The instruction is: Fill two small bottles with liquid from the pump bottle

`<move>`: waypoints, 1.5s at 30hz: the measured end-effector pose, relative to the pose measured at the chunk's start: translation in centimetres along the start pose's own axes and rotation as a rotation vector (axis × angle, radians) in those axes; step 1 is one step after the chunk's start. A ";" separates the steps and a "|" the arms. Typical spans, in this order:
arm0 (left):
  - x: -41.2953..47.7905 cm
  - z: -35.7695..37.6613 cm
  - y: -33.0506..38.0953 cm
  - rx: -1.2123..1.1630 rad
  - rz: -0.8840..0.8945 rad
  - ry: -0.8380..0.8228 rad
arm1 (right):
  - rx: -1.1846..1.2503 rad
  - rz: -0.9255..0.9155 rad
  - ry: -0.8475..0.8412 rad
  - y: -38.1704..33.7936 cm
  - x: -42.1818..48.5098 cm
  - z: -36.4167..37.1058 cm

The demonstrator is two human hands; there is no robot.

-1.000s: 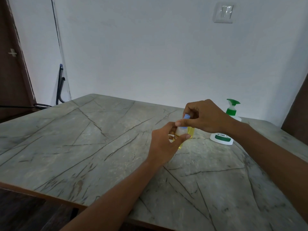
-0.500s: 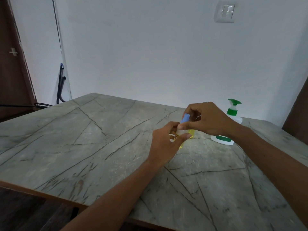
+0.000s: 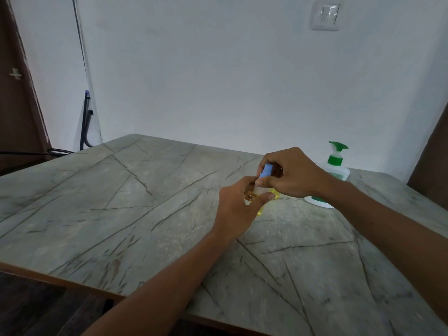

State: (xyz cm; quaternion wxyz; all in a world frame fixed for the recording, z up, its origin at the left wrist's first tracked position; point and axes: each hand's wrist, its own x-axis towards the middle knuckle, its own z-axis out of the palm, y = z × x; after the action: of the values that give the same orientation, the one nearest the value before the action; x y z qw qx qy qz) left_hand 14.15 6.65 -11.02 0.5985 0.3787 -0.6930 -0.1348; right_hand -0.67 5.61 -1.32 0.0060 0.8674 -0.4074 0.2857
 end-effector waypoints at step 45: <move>6.8 1.9 -8.2 0.258 -0.373 0.048 | 0.181 0.382 0.263 5.3 -9.5 3.8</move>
State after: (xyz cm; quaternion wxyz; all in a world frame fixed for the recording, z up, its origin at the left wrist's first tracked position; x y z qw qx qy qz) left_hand 15.34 -4.05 -11.79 0.5261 0.5767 -0.6082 -0.1443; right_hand -7.36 7.82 -10.40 -0.0726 0.7271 -0.5323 0.4275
